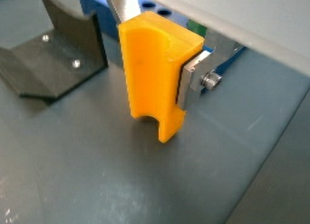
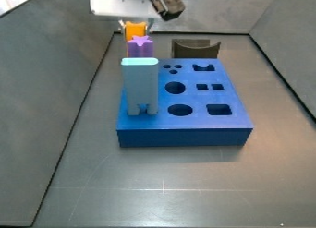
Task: Pick up the arch object. Move up. Rotate the arch object. Move to above the board. Insert the arch object.
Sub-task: Move to above the board.
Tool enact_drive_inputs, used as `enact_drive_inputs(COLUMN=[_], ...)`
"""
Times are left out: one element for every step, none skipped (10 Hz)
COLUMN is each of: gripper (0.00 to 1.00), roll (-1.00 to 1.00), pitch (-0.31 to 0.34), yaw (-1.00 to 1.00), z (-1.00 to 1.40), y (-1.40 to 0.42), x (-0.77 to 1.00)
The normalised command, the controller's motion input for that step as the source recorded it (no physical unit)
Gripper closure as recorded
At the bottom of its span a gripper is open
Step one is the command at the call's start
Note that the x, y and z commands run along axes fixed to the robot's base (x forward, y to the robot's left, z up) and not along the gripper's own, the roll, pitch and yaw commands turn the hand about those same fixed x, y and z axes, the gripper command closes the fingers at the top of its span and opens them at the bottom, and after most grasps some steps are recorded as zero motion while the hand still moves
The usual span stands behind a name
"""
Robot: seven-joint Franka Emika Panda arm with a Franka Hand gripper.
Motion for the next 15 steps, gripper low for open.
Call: enact_drive_inputs(gripper=[1.00, 1.00, 1.00, 1.00, 1.00, 1.00, 1.00, 1.00, 1.00, 1.00, 1.00, 1.00, 1.00, 1.00, 1.00], roll=[0.03, 0.04, 0.06, 0.06, 0.08, 0.08, 0.09, 0.10, 0.10, 0.11, 0.11, 0.11, 0.12, 0.12, 0.12], pitch=[0.127, 0.111, 0.094, 0.089, 0.085, 0.085, 0.086, 0.086, 0.083, 0.083, 0.082, 0.078, 0.079, 0.080, 0.082], yaw=[0.09, 0.06, 0.05, 0.04, 0.03, 0.03, 0.03, 0.03, 0.03, 0.03, 0.03, 0.03, 0.03, 0.03, 0.03], z=[1.00, 1.00, 1.00, 1.00, 1.00, 1.00, 1.00, 1.00, 1.00, 1.00, 1.00, 1.00, 1.00, 1.00, 0.96], y=[-0.16, -0.16, -0.15, -0.14, -0.13, -0.12, -0.11, -0.10, -0.09, -0.09, -0.08, -0.07, -0.07, -0.06, -0.05], x=[0.11, 0.10, 0.10, 0.09, 0.08, 0.08, 0.08, 0.07, 0.06, 0.06, 0.05, 0.05, 0.04, 0.04, 0.03])
